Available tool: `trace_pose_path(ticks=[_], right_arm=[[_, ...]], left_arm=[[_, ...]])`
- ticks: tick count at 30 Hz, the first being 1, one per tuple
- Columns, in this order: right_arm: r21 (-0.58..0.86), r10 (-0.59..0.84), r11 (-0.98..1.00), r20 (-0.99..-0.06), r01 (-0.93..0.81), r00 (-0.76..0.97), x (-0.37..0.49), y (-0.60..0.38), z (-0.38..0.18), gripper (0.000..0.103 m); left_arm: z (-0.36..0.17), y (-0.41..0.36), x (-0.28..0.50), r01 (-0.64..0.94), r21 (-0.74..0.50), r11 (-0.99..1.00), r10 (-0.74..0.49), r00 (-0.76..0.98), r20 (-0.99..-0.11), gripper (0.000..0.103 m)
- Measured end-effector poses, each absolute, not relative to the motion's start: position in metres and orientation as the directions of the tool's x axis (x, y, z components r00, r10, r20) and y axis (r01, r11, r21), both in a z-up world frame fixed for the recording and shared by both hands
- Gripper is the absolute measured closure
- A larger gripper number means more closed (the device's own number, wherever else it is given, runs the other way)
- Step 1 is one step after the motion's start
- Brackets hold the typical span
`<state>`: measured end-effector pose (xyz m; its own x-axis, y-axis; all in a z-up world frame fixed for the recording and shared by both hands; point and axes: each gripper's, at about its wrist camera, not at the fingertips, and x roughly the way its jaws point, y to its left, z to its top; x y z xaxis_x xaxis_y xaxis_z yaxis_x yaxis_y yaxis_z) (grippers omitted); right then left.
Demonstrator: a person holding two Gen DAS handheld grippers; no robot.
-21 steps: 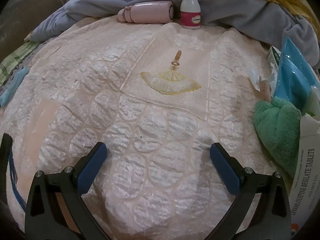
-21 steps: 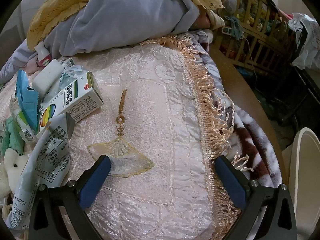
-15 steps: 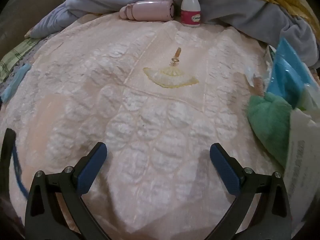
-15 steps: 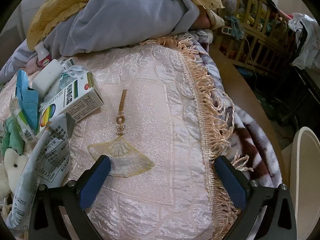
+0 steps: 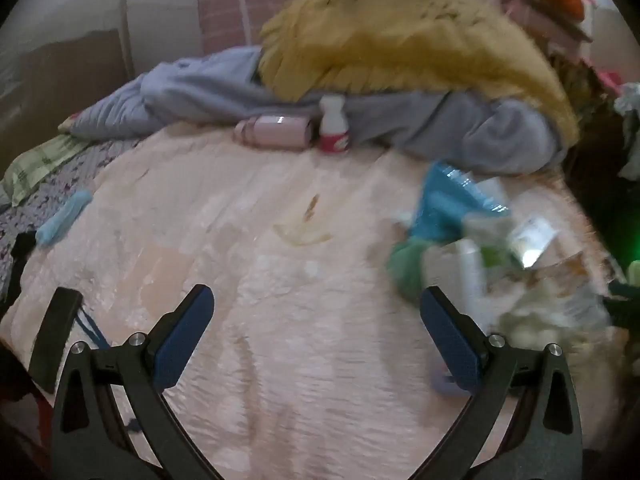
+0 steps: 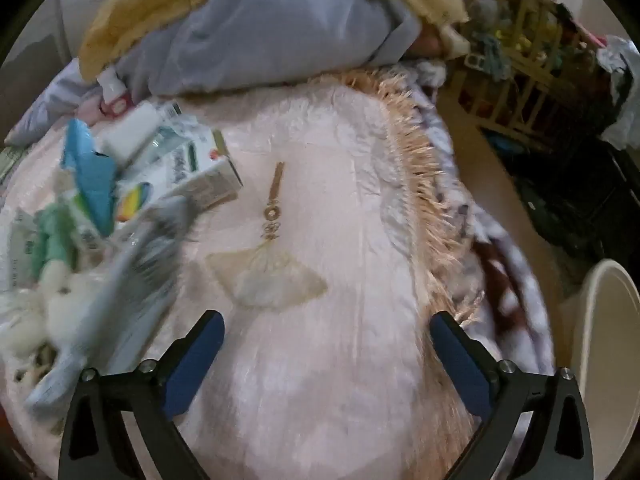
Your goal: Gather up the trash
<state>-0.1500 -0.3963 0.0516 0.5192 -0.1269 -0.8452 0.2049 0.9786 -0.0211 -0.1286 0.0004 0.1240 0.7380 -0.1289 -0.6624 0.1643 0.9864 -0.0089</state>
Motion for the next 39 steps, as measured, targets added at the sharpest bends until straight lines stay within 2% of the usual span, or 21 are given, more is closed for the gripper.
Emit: trace_pose_path(ticks=[5, 13, 19, 29, 39], right_arm=[[-0.025, -0.154, 0.977, -0.765, 0.210, 0.626, -0.197, -0.382, 0.090, 0.002], [0.000, -0.142, 0.984, -0.618, 0.181, 0.773, -0.240, -0.341, 0.152, 0.002], [-0.018, -0.136, 0.989, -0.536, 0.150, 0.833, -0.254, -0.310, 0.176, 0.002], [-0.008, -0.135, 0.989, -0.470, 0.148, 0.872, -0.264, -0.299, 0.193, 0.002], [-0.005, -0.132, 0.989, -0.470, 0.146, 0.873, -0.265, -0.299, 0.194, 0.002]], left_arm=[[0.151, -0.016, -0.158, 0.225, -0.055, 0.973, -0.213, 0.773, -0.597, 0.001], [0.169, -0.043, -0.186, 0.268, -0.070, 0.961, -0.265, 0.812, -0.520, 0.001], [0.180, -0.058, -0.199, 0.288, -0.060, 0.956, -0.280, 0.828, -0.485, 0.001], [0.182, -0.072, -0.203, 0.307, -0.061, 0.950, -0.298, 0.825, -0.480, 0.001], [0.182, -0.070, -0.200, 0.285, -0.067, 0.956, -0.283, 0.838, -0.467, 0.001]])
